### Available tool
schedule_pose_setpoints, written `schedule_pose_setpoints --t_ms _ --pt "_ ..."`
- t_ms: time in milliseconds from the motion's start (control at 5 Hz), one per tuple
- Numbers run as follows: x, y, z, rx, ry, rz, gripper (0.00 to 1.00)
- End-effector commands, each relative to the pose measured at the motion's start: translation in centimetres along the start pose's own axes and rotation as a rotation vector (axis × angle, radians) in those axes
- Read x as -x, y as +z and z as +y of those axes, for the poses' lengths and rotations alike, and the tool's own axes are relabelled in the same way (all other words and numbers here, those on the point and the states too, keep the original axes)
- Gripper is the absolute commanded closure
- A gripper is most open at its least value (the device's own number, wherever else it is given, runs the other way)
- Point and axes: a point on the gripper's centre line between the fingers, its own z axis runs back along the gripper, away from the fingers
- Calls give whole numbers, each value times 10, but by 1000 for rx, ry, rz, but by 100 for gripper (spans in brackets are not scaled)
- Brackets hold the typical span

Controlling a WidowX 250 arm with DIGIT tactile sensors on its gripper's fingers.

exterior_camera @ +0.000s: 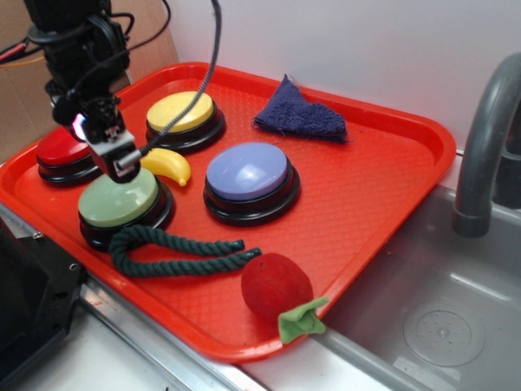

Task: Push the green button.

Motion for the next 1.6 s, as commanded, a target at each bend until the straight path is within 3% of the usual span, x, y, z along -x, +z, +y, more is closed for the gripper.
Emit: schedule_pose_setpoints --t_ms 0,600,1400 --pt "-9 29 3 -60 39 -40 0" --pt "-12 53 5 23 69 -102 0" --pt "-8 82 11 8 91 -104 0"
